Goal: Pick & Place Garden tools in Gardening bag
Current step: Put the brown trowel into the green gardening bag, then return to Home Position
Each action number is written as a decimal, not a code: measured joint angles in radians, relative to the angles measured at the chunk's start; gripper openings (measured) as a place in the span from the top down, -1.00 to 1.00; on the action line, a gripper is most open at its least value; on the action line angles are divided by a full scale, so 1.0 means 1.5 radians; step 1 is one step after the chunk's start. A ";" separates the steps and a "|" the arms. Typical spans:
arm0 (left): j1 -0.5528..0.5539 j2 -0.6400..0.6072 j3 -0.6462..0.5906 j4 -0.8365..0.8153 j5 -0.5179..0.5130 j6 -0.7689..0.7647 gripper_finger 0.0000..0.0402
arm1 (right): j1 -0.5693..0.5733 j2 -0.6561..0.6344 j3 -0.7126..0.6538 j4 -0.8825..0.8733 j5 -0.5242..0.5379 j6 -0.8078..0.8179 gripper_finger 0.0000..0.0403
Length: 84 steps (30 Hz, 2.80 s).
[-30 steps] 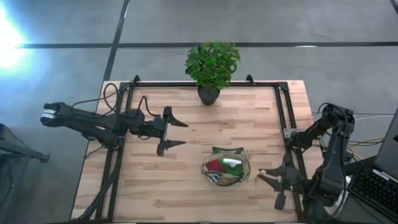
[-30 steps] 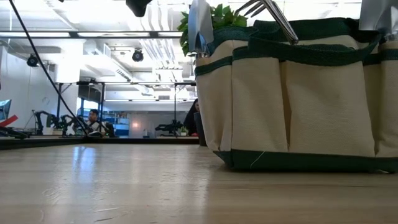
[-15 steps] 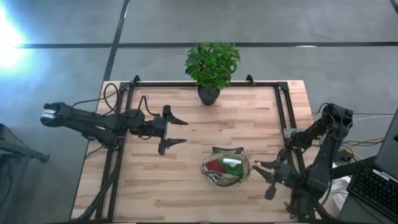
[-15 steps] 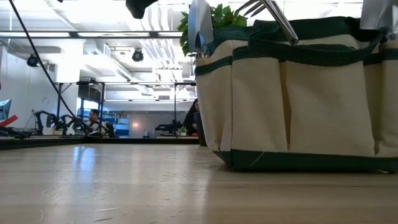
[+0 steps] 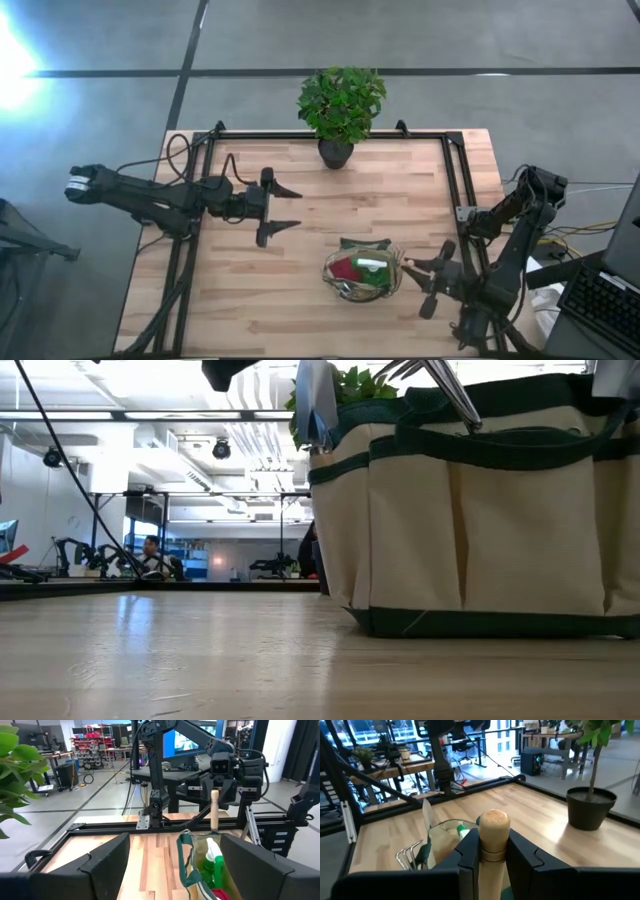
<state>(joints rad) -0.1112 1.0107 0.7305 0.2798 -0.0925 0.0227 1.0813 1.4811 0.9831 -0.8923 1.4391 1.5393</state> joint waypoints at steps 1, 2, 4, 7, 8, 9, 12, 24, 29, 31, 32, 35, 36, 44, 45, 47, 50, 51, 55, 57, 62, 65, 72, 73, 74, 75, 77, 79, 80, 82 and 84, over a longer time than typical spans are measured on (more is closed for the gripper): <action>0.000 0.000 0.000 0.000 -0.003 0.000 -0.56 | 0.000 0.000 -0.002 0.006 -0.004 -0.001 0.74; 0.000 0.000 0.000 0.000 -0.004 0.000 -0.56 | 0.000 0.000 -0.005 0.011 -0.010 -0.001 0.74; 0.000 0.000 0.000 0.000 -0.005 0.001 -0.56 | 0.000 0.000 -0.015 0.030 -0.018 -0.002 0.74; 0.000 0.000 0.000 0.000 -0.005 0.000 -0.56 | 0.000 0.006 -0.035 0.064 -0.021 -0.004 0.74; 0.000 0.000 0.000 0.000 -0.005 0.000 -0.56 | 0.000 0.009 -0.044 0.079 -0.023 -0.004 0.74; 0.000 0.000 0.000 0.000 -0.004 0.000 -0.56 | 0.000 0.012 -0.052 0.095 -0.023 -0.004 0.74; 0.000 0.000 0.000 0.000 -0.005 0.000 -0.56 | 0.000 0.025 -0.073 0.133 -0.027 -0.004 0.74; 0.000 0.000 0.000 0.005 -0.020 0.005 -0.56 | -0.001 0.057 -0.133 0.232 -0.047 -0.003 0.74; 0.000 0.000 0.000 0.006 -0.020 0.006 -0.56 | -0.001 0.061 -0.134 0.241 -0.025 -0.009 0.74; -0.001 0.000 0.000 0.006 -0.020 0.007 -0.56 | -0.001 0.061 -0.135 0.243 -0.011 -0.015 0.74; -0.001 0.000 0.000 0.006 -0.020 0.007 -0.56 | -0.002 0.061 -0.135 0.246 -0.004 -0.021 0.74; -0.001 0.000 0.000 0.006 -0.020 0.007 -0.56 | -0.008 0.061 -0.135 0.263 0.003 -0.045 0.74; -0.001 0.000 0.000 0.006 -0.020 0.007 -0.56 | -0.010 0.061 -0.135 0.266 0.001 -0.051 0.74; -0.001 0.000 0.000 0.007 -0.020 0.006 -0.56 | -0.041 0.101 -0.134 0.301 -0.027 -0.044 0.74; -0.001 0.000 0.000 0.008 -0.020 0.006 -0.56 | -0.042 0.105 -0.134 0.307 -0.026 -0.044 0.74; -0.001 0.000 0.000 0.007 -0.020 0.004 -0.56 | -0.043 0.111 -0.134 0.314 -0.027 -0.042 0.74; -0.001 0.000 0.000 0.007 -0.019 0.000 -0.56 | -0.043 0.112 -0.134 0.319 -0.027 -0.041 0.74; -0.001 0.000 0.000 0.007 -0.019 -0.002 -0.56 | -0.044 0.112 -0.134 0.321 -0.027 -0.042 0.74; -0.001 0.000 0.000 0.006 -0.019 -0.005 -0.56 | -0.045 0.106 -0.130 0.320 -0.032 -0.052 0.71; -0.001 0.000 0.000 0.006 -0.024 -0.008 -0.56 | -0.046 0.104 -0.126 0.321 -0.040 -0.054 0.59; 0.000 0.000 0.000 0.006 -0.054 -0.006 -0.56 | -0.048 0.095 -0.118 0.322 -0.074 -0.068 0.24; 0.000 0.000 0.000 0.006 -0.062 -0.006 -0.56 | -0.051 0.090 -0.114 0.322 -0.083 -0.067 0.11; 0.000 0.000 0.000 -0.011 -0.062 0.000 -0.56 | -0.051 0.067 -0.099 0.320 -0.076 -0.108 -0.02; 0.000 0.000 0.000 -0.016 -0.062 0.000 -0.56 | -0.051 0.064 -0.097 0.320 -0.075 -0.117 -0.02; -0.001 0.000 0.000 -0.023 -0.062 0.000 -0.56 | -0.051 0.060 -0.094 0.320 -0.074 -0.126 -0.03; -0.001 0.000 0.000 -0.027 -0.062 0.000 -0.56 | -0.052 0.055 -0.091 0.320 -0.073 -0.135 -0.02; -0.001 0.000 0.000 -0.035 -0.062 0.001 -0.56 | -0.051 0.045 -0.087 0.319 -0.071 -0.155 -0.02; -0.001 0.000 0.000 -0.043 -0.062 0.000 -0.56 | -0.051 0.032 -0.082 0.319 -0.071 -0.181 -0.02; -0.001 0.000 0.000 -0.046 -0.061 0.000 -0.56 | -0.051 0.022 -0.080 0.319 -0.070 -0.197 -0.02; -0.001 0.000 0.000 -0.054 -0.061 0.001 -0.56 | -0.051 0.001 -0.074 0.319 -0.070 -0.233 -0.02; -0.001 -0.003 0.000 -0.058 -0.060 0.006 -0.56 | -0.051 -0.026 -0.068 0.319 -0.070 -0.276 -0.01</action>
<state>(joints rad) -0.1120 1.0067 0.7300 0.1924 -0.1825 0.0318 1.0050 1.4416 0.8808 -0.4145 1.3345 1.1250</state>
